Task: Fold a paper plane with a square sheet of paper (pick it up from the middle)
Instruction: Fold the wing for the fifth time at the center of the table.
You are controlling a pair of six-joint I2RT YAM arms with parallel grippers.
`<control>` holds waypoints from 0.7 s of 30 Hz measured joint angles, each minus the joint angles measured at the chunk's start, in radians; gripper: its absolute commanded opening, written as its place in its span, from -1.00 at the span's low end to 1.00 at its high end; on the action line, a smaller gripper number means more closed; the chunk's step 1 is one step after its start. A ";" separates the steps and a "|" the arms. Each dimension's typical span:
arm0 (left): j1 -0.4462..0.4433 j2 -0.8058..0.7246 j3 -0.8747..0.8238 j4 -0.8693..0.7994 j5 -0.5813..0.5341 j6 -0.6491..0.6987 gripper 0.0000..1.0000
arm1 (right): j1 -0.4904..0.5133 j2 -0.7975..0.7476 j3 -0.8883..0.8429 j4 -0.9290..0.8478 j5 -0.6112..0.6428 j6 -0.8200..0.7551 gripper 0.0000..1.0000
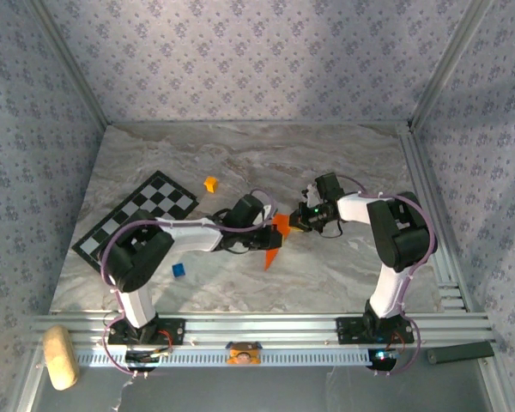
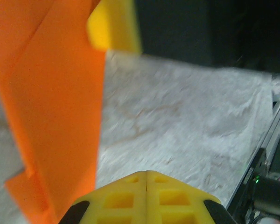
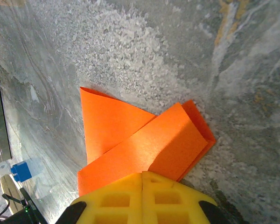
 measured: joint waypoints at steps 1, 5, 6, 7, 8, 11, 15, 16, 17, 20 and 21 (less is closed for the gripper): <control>0.000 0.015 0.019 0.003 0.000 -0.001 -0.92 | 0.000 0.000 0.000 0.000 0.000 0.000 -0.96; 0.001 0.095 0.081 0.011 -0.006 -0.013 -0.91 | 0.000 0.000 0.000 0.000 0.000 0.000 -0.96; 0.002 0.117 0.096 0.006 -0.006 -0.014 -0.91 | 0.000 0.000 -0.001 0.001 0.000 0.000 -0.96; 0.002 0.136 0.111 0.001 -0.008 -0.014 -0.91 | 0.000 0.000 -0.001 0.001 0.000 0.000 -0.96; 0.002 0.153 0.122 -0.005 -0.014 -0.014 -0.91 | 0.000 0.000 -0.001 0.001 0.000 0.000 -0.96; 0.007 0.166 0.117 -0.023 -0.023 -0.016 -0.91 | 0.000 0.000 -0.001 0.001 0.000 0.000 -0.96; 0.011 0.157 0.089 -0.007 -0.019 -0.017 -0.90 | 0.000 0.000 -0.003 0.005 0.000 0.000 -0.96; 0.011 0.147 0.078 -0.009 -0.018 -0.014 -0.89 | 0.000 0.000 -0.005 0.006 -0.001 0.000 -0.96; 0.011 0.138 0.068 -0.012 -0.017 -0.011 -0.88 | 0.000 0.000 -0.005 0.006 -0.003 0.000 -0.97; 0.010 0.102 0.024 -0.024 -0.016 0.003 -0.85 | 0.000 0.000 -0.005 0.006 -0.004 0.000 -0.97; 0.010 0.085 0.005 -0.032 -0.016 0.008 -0.85 | 0.000 0.000 -0.005 0.006 -0.004 0.000 -0.97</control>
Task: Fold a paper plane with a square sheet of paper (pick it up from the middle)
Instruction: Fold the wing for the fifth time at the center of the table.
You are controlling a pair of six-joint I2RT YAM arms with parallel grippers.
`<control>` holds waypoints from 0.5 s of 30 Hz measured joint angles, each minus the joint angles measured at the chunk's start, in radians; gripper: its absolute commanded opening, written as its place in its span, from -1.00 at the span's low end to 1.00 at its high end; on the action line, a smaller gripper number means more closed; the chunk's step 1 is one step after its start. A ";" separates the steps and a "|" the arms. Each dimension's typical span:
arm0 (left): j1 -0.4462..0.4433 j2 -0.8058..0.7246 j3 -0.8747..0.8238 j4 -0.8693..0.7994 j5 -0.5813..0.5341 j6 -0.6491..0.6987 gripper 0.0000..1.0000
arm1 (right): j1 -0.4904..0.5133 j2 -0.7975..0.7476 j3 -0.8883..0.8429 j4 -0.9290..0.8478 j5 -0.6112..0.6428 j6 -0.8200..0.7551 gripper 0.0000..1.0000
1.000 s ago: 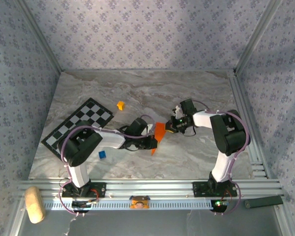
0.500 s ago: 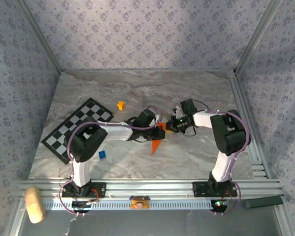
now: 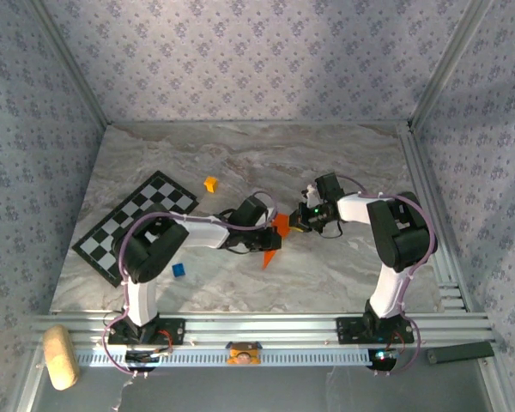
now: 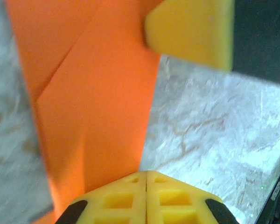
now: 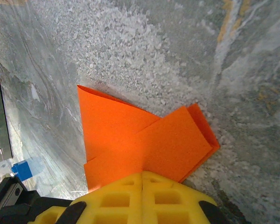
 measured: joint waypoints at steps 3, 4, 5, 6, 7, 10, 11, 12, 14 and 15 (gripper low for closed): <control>-0.002 -0.042 -0.047 -0.024 0.010 0.013 -0.83 | 0.000 0.000 0.000 0.000 0.000 0.000 -0.97; -0.002 -0.052 -0.059 -0.028 0.013 0.016 -0.83 | 0.000 0.000 0.000 0.000 0.000 0.000 -0.97; -0.002 -0.064 -0.071 -0.032 0.015 0.021 -0.84 | -0.001 0.000 0.000 0.000 0.000 0.000 -0.97; -0.003 -0.074 -0.081 -0.038 0.015 0.024 -0.84 | -0.001 0.000 0.000 0.000 0.000 0.000 -0.97; -0.004 -0.084 -0.090 -0.047 0.014 0.030 -0.83 | -0.001 0.000 0.000 0.000 0.000 0.000 -0.97; -0.017 -0.115 -0.114 -0.078 0.003 0.045 -0.83 | -0.002 0.000 0.000 -0.001 0.000 0.000 -0.97; -0.022 -0.126 -0.122 -0.088 -0.003 0.049 -0.84 | -0.002 0.000 0.000 -0.001 -0.001 0.000 -0.97; -0.027 -0.138 -0.131 -0.097 -0.009 0.052 -0.84 | -0.002 0.000 0.000 -0.002 -0.001 0.000 -0.97; -0.034 -0.161 -0.149 -0.114 -0.020 0.058 -0.85 | -0.002 0.000 -0.001 -0.002 -0.001 0.000 -0.97; -0.037 -0.174 -0.158 -0.126 -0.024 0.061 -0.85 | -0.002 0.000 -0.001 -0.001 -0.001 0.000 -0.97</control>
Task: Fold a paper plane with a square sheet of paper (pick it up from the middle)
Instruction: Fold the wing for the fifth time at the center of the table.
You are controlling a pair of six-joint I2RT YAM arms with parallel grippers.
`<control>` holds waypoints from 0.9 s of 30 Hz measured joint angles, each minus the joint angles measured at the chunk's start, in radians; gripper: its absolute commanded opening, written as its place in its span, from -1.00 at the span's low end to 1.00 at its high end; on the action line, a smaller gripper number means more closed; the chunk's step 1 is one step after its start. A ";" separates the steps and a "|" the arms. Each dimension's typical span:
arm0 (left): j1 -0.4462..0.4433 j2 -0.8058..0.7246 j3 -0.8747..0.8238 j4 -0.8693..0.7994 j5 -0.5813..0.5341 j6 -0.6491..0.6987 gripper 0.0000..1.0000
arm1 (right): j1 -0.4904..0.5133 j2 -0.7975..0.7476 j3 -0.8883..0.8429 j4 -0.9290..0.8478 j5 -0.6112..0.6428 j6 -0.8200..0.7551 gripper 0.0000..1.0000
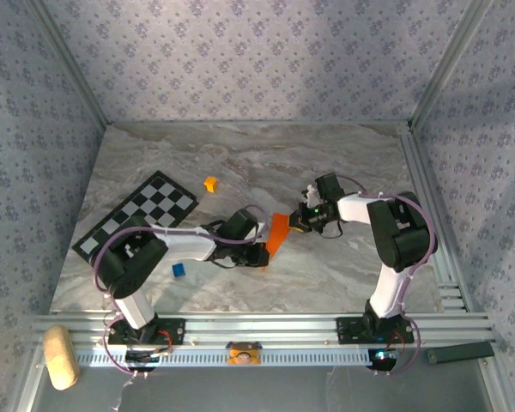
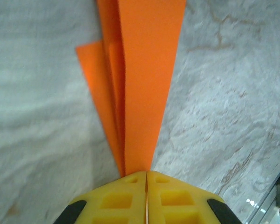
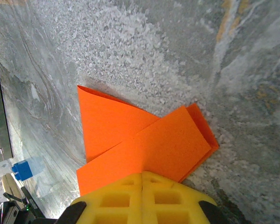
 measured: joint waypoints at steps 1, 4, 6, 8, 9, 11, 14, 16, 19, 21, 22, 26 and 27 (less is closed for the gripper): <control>-0.002 -0.010 -0.007 -0.011 -0.003 0.004 -0.85 | 0.000 0.000 0.000 0.000 0.000 0.000 -0.97; -0.007 -0.031 -0.017 -0.045 -0.011 0.016 -0.88 | 0.000 0.000 -0.001 0.000 0.000 0.000 -0.97; -0.011 -0.040 -0.018 -0.066 -0.018 0.027 -0.90 | 0.000 0.000 -0.001 0.000 -0.001 0.000 -0.97; -0.013 -0.050 -0.020 -0.084 -0.023 0.034 -0.92 | 0.000 0.000 -0.001 0.000 -0.001 0.000 -0.97; -0.013 -0.058 -0.023 -0.097 -0.024 0.037 -0.92 | 0.000 0.000 -0.001 0.000 -0.001 0.000 -0.97; -0.013 -0.077 -0.035 -0.117 -0.028 0.040 -0.96 | 0.000 0.000 -0.001 0.000 -0.001 0.000 -0.96; -0.013 -0.115 -0.051 -0.152 -0.047 0.040 -1.00 | 0.000 0.000 -0.001 0.001 -0.003 0.000 -0.95; -0.010 -0.146 -0.055 -0.169 -0.065 0.040 -0.99 | 0.000 0.000 -0.001 0.003 -0.004 0.000 -0.92; 0.015 -0.190 -0.056 -0.165 -0.077 0.027 -0.82 | -0.002 0.000 -0.001 0.007 -0.015 -0.001 -0.86; 0.053 -0.201 -0.056 -0.144 -0.077 0.012 -0.82 | -0.002 0.000 0.000 0.009 -0.019 -0.010 -0.81; 0.069 -0.199 -0.053 -0.137 -0.076 0.005 -0.80 | -0.002 0.000 0.000 0.009 -0.020 -0.015 -0.78; 0.123 -0.154 -0.002 -0.135 -0.071 -0.009 -0.70 | -0.001 -0.005 0.003 0.008 -0.033 -0.034 -0.65; 0.127 -0.137 0.016 -0.131 -0.071 -0.013 -0.67 | -0.001 -0.013 0.003 0.008 -0.035 -0.039 -0.63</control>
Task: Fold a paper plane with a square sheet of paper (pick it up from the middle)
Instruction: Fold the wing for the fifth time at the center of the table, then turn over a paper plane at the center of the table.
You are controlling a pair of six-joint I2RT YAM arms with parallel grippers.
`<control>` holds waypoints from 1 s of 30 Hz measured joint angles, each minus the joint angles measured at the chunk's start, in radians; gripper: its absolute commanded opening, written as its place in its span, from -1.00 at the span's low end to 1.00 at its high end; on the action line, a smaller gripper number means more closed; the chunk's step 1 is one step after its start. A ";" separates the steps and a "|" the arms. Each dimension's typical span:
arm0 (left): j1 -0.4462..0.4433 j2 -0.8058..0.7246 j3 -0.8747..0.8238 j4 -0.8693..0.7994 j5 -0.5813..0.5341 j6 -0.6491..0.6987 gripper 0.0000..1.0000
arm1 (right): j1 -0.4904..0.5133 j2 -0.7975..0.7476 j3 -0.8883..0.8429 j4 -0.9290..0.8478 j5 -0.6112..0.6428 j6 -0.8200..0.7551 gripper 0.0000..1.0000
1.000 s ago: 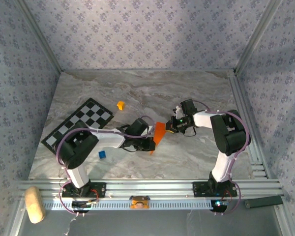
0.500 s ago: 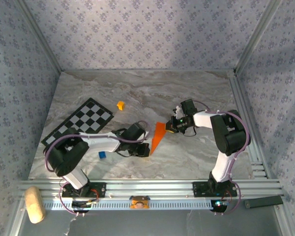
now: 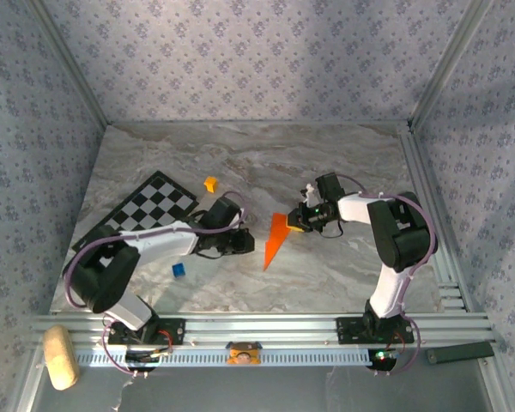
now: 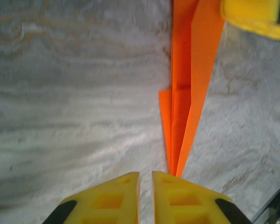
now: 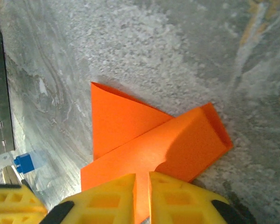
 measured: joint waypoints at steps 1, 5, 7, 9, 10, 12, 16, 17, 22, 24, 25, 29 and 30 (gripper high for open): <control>0.000 0.015 0.014 0.004 0.000 -0.002 -0.63 | 0.000 -0.011 -0.001 0.000 -0.001 -0.003 -0.62; 0.000 0.079 0.054 0.028 0.018 -0.011 -0.59 | -0.001 -0.120 -0.024 0.005 0.008 -0.011 -0.58; 0.000 0.119 0.072 0.036 0.029 -0.011 -0.56 | -0.006 -0.182 -0.046 0.011 0.018 -0.011 -0.58; 0.000 0.158 0.093 0.039 0.045 -0.010 -0.55 | -0.014 -0.222 -0.072 0.019 0.028 -0.011 -0.58; 0.000 0.178 0.108 0.041 0.054 -0.010 -0.54 | -0.018 -0.232 -0.085 0.020 0.034 -0.011 -0.58; 0.000 0.204 0.126 0.051 0.073 -0.010 -0.53 | -0.026 -0.237 -0.109 0.023 0.043 -0.010 -0.58; 0.000 0.228 0.140 0.070 0.103 -0.010 -0.52 | -0.034 -0.237 -0.154 0.024 0.051 -0.008 -0.57; 0.000 0.229 0.141 0.070 0.106 -0.010 -0.52 | -0.034 -0.237 -0.159 0.024 0.052 -0.006 -0.57; 0.000 0.242 0.142 0.070 0.121 -0.010 -0.49 | -0.034 -0.237 -0.170 0.027 0.056 -0.002 -0.57; 0.001 0.245 0.142 0.072 0.129 -0.010 -0.48 | -0.034 -0.237 -0.170 0.030 0.059 -0.002 -0.57; 0.001 0.248 0.145 0.073 0.133 -0.010 -0.48 | -0.034 -0.237 -0.170 0.031 0.059 -0.002 -0.57; 0.002 0.261 0.154 0.080 0.154 -0.011 -0.47 | -0.034 -0.237 -0.170 0.035 0.060 -0.002 -0.56; 0.003 0.261 0.154 0.083 0.159 -0.011 -0.46 | -0.034 -0.236 -0.170 0.035 0.060 -0.002 -0.56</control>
